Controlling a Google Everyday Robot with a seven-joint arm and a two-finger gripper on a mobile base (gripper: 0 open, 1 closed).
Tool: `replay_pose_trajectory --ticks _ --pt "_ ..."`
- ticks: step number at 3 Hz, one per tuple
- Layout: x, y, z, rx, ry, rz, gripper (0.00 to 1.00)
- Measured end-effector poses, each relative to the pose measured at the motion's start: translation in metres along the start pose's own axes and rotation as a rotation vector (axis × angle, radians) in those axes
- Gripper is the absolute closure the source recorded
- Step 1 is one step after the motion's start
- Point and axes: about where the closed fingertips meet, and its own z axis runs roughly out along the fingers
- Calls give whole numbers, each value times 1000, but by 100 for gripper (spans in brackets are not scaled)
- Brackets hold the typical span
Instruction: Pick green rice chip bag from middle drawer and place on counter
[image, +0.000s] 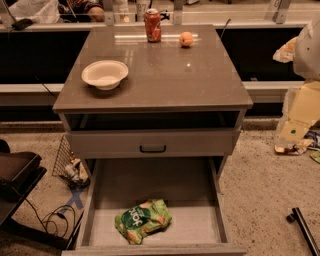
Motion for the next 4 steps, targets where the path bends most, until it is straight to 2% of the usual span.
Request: replay_pose_trajectory --ticks 3,4 --pt "1 -7 -1 23 4 21 0" --pt "-5 -4 21 31 -40 33 0"
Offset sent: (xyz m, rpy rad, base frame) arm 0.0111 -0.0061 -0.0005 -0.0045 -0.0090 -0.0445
